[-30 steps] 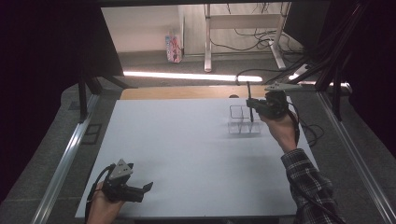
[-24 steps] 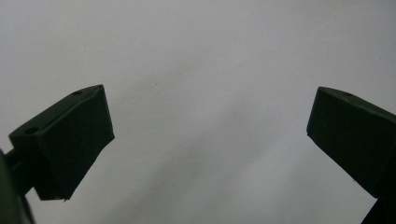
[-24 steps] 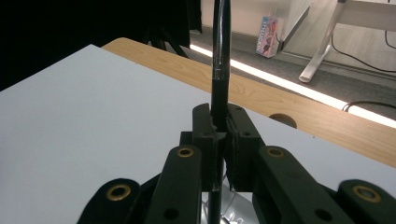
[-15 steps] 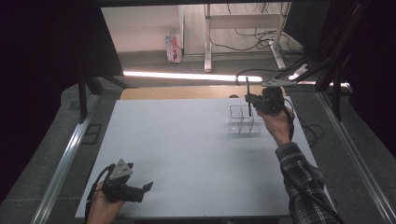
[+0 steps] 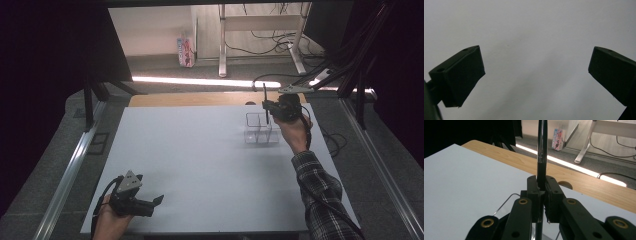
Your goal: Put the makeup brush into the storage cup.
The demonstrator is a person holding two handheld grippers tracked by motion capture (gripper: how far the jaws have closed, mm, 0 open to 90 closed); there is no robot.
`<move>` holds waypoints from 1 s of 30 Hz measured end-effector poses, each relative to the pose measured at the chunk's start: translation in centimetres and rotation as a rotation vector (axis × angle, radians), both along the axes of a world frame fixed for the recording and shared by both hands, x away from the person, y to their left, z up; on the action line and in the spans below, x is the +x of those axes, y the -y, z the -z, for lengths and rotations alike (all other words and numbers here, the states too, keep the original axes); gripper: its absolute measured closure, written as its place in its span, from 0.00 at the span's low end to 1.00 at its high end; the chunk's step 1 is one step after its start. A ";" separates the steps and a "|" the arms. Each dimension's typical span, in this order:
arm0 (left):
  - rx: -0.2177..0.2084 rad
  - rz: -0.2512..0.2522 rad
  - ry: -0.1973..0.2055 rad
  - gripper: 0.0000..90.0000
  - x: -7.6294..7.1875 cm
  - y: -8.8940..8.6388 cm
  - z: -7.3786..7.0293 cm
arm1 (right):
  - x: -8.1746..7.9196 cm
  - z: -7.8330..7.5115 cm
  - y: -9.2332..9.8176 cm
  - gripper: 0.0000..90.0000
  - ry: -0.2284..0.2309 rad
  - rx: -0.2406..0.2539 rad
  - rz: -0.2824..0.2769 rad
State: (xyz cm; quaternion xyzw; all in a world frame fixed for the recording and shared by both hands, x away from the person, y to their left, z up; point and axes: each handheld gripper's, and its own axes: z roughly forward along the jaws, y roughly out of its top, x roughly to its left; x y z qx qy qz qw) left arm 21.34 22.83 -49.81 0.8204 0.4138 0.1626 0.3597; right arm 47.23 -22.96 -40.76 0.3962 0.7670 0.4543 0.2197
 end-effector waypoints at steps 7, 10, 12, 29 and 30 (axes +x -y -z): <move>0.004 0.001 0.000 0.01 0.0 0.0 0.0 | 0.1 0.7 0.0 0.93 -0.007 -0.012 0.000; 0.004 0.000 0.000 0.01 0.0 0.0 0.0 | 0.1 1.1 0.0 0.93 -0.013 -0.015 0.002; 0.005 0.001 0.000 0.01 0.0 0.0 0.0 | 0.1 1.3 -0.1 0.93 -0.018 -0.017 0.001; 0.012 -0.002 -0.001 0.01 0.0 0.1 0.1 | 0.0 3.5 0.0 0.92 -0.058 -0.034 -0.001; 0.014 -0.002 -0.002 0.01 0.0 0.1 0.1 | 0.0 3.7 0.0 0.92 -0.061 -0.037 -0.001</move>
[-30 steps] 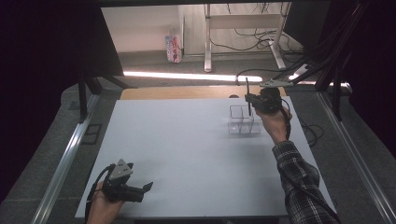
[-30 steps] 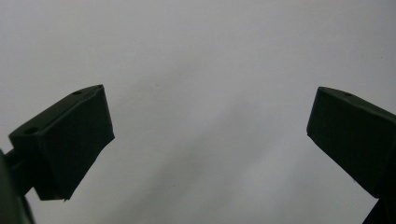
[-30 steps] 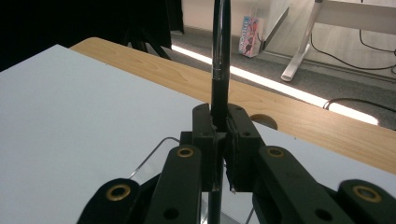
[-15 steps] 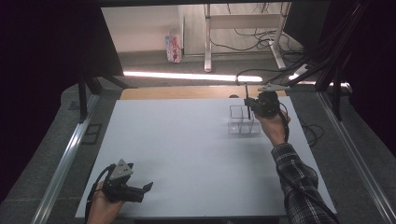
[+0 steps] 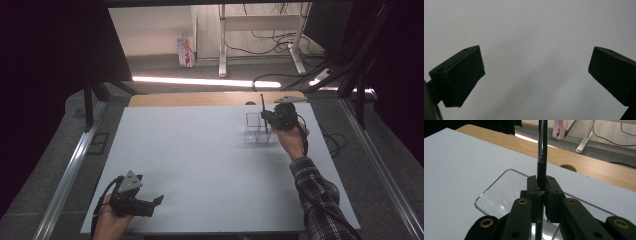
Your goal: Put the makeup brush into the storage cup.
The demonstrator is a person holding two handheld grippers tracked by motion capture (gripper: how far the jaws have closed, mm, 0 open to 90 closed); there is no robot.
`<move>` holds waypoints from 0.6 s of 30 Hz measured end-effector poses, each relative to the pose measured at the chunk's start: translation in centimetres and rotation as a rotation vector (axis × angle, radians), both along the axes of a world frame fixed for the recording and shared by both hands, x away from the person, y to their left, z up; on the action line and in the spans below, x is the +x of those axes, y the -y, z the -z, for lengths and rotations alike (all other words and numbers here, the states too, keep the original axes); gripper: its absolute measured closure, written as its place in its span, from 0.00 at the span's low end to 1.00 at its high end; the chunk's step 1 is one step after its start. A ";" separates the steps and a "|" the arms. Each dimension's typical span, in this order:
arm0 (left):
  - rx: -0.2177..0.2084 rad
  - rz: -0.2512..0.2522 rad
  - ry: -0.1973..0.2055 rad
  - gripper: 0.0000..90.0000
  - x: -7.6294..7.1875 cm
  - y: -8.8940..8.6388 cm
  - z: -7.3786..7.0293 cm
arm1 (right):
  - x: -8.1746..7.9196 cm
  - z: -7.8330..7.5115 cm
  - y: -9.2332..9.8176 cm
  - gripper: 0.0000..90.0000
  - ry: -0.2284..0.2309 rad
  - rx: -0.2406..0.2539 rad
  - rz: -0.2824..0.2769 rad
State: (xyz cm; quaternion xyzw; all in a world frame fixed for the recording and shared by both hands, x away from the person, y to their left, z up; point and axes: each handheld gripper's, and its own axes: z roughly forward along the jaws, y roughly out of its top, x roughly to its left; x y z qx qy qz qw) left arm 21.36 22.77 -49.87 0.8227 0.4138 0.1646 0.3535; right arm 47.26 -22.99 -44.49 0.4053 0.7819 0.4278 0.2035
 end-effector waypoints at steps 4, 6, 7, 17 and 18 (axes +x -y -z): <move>0.005 0.000 -0.002 0.01 0.0 0.0 0.0 | -0.1 0.3 0.0 0.92 -0.006 -0.003 0.000; 0.004 -0.001 -0.003 0.01 0.0 0.0 0.0 | -0.1 0.2 0.0 0.88 -0.005 -0.001 -0.004; 0.004 -0.001 -0.005 0.01 0.0 0.0 0.0 | -0.1 0.1 0.1 0.82 0.001 0.008 -0.009; 0.006 -0.004 -0.004 0.01 0.0 0.0 0.0 | 0.6 -0.4 -0.2 0.25 0.000 0.038 0.010; 0.005 -0.004 -0.003 0.01 0.0 0.0 0.0 | 0.6 -0.4 -0.2 0.23 -0.003 0.037 0.015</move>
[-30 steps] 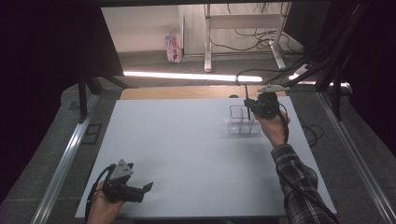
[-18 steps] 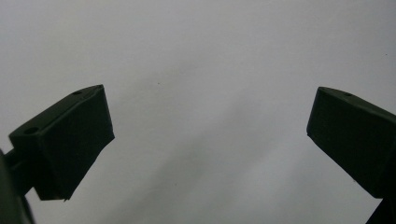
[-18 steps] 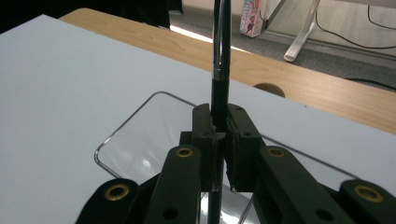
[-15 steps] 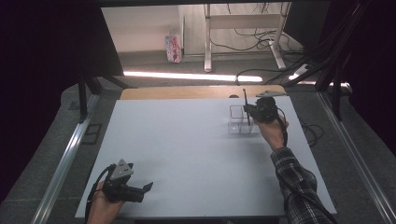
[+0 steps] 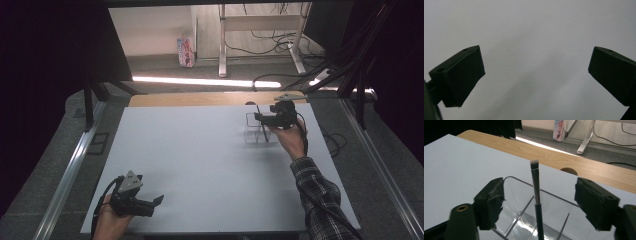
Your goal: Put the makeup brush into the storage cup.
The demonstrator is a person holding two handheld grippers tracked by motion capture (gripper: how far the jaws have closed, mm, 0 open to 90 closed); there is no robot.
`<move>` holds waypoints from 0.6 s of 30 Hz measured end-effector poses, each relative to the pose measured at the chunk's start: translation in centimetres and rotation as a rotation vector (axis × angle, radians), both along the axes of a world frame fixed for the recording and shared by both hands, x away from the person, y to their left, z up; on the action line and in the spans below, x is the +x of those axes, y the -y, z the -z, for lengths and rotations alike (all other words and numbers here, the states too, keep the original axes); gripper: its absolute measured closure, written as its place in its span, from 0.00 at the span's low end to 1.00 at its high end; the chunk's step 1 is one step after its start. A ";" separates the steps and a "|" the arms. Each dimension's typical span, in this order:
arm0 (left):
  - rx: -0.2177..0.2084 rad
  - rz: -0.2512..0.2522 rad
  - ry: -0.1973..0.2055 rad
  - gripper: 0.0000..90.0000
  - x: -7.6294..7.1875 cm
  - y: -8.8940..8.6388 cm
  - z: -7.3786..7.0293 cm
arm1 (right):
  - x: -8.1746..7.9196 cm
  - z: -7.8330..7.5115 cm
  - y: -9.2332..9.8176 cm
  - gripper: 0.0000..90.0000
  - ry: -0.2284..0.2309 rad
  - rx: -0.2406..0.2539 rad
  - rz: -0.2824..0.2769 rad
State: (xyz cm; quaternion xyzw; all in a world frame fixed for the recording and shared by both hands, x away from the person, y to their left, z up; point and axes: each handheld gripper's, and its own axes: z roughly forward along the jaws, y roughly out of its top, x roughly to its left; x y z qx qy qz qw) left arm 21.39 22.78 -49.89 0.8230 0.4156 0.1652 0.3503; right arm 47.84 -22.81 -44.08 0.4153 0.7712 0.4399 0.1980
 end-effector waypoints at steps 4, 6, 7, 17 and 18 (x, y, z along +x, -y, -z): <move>-0.005 -0.001 0.000 0.01 0.0 0.0 0.0 | 0.2 0.2 0.0 0.18 -0.021 0.000 0.005; -0.008 -0.002 0.000 0.01 0.0 -0.1 0.0 | 0.2 0.3 -0.1 0.16 -0.026 0.002 0.004; -0.009 -0.003 0.000 0.01 0.0 -0.1 0.0 | 0.2 0.3 -0.1 0.16 -0.028 0.002 0.003; -0.010 -0.002 0.002 0.01 0.0 -0.1 0.0 | -0.2 0.1 -0.2 0.10 -0.042 0.017 -0.016; -0.010 -0.002 0.002 0.01 0.0 -0.1 0.0 | -0.3 0.0 -0.1 0.10 -0.041 0.016 -0.017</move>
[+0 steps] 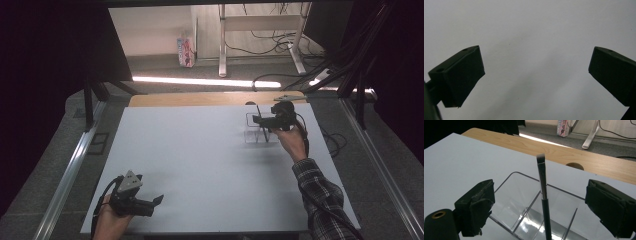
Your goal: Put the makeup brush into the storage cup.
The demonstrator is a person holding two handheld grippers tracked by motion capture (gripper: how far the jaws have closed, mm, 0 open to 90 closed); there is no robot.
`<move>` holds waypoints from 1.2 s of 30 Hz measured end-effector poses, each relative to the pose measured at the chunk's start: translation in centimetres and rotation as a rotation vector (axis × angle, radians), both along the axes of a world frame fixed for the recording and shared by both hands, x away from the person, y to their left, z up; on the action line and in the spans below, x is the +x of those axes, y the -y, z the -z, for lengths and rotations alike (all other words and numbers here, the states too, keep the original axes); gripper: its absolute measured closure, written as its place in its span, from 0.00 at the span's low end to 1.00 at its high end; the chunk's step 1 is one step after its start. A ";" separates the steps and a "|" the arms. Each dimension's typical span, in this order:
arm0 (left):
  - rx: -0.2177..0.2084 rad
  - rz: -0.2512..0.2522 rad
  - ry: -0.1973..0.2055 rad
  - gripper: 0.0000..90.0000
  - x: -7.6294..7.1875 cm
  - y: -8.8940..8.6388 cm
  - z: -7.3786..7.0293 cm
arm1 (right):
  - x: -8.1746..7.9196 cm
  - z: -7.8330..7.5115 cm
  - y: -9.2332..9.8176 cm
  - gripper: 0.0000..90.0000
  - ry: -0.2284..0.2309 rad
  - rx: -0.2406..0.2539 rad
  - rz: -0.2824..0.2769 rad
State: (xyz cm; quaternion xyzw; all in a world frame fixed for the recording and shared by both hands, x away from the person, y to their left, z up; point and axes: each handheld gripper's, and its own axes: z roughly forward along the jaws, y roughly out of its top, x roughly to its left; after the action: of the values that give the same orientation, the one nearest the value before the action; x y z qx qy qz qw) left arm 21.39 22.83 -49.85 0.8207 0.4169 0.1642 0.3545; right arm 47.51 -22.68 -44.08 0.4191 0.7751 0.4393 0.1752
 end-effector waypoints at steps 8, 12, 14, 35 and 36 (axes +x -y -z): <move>0.002 -0.001 0.003 0.01 0.0 0.0 0.0 | -0.7 -0.8 0.0 0.09 0.002 -0.010 -0.021; -0.004 -0.006 0.009 0.00 0.0 -0.1 -0.1 | -1.2 -1.1 -0.2 0.08 0.005 -0.024 -0.035; -0.005 -0.008 0.009 0.00 0.0 -0.1 -0.1 | -1.5 -1.2 -0.3 0.08 0.007 -0.029 -0.043; -0.012 -0.017 0.023 0.00 -0.1 -0.1 -0.2 | -4.8 -0.6 -0.7 0.05 -0.015 -0.066 -0.105; -0.013 -0.017 0.023 0.00 -0.1 -0.1 -0.2 | -4.8 -0.5 -0.7 0.05 -0.019 -0.073 -0.105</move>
State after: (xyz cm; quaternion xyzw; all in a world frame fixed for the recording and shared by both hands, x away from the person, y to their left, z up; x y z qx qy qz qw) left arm 21.31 22.95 -49.64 0.8130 0.4208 0.1737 0.3631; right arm 42.68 -21.97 -43.54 0.3753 0.8132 0.4154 0.1594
